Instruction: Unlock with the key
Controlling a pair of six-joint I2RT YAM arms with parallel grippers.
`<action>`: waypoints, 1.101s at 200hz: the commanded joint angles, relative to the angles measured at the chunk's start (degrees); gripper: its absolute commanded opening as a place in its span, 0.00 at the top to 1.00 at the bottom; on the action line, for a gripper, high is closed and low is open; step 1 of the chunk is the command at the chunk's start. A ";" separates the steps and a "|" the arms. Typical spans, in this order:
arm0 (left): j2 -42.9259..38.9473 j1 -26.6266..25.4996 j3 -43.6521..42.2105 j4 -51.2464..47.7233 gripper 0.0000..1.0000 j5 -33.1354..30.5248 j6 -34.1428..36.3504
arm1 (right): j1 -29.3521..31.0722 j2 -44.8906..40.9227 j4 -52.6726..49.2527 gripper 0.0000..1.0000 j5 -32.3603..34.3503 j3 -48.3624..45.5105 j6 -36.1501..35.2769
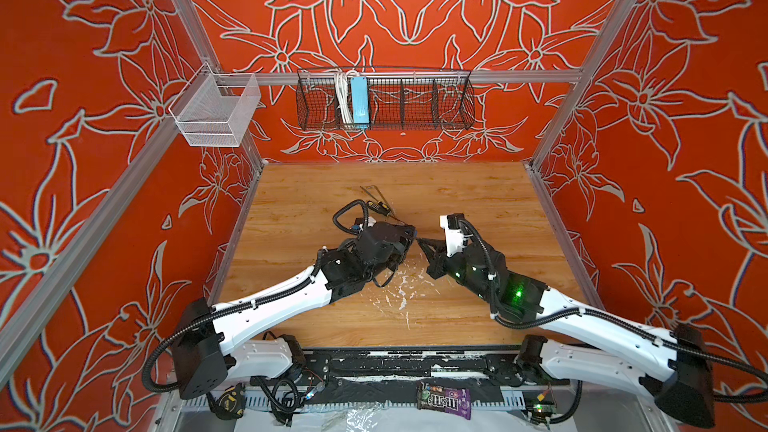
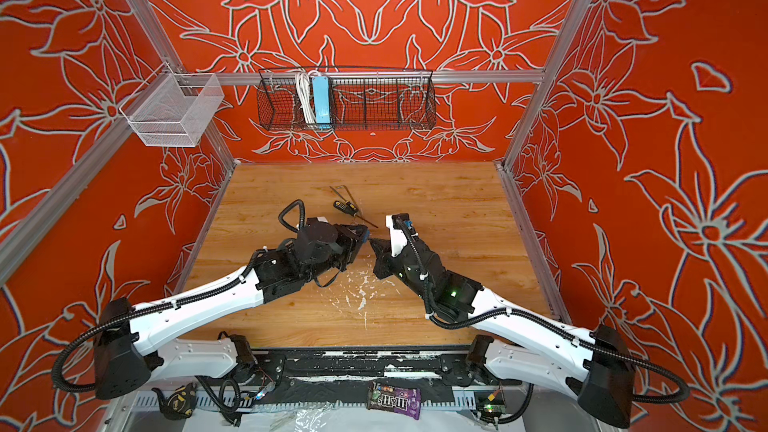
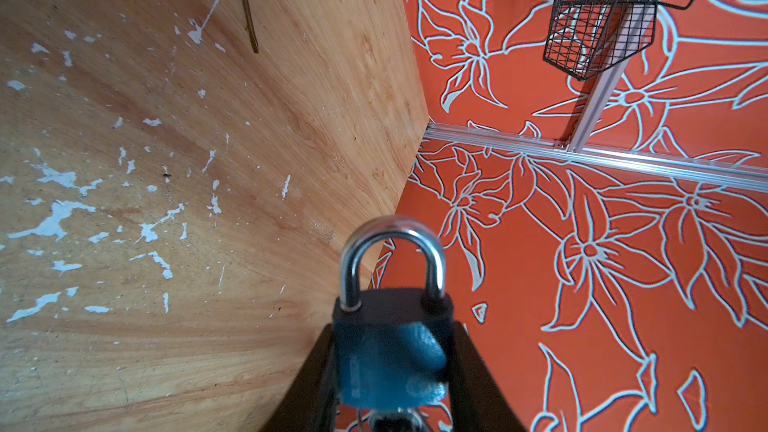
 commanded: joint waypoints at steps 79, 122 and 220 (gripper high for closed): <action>3.31 -3.54 6.02 8.55 1.00 7.85 6.36 | -5.48 3.02 14.42 1.00 -15.00 1.31 20.32; 3.70 -3.54 4.68 9.93 1.00 4.69 7.59 | -7.51 3.30 21.18 1.00 -17.11 -0.63 38.61; 1.39 -3.54 1.04 8.37 1.00 -7.36 9.96 | -7.54 1.97 23.89 1.00 -16.57 -3.88 48.26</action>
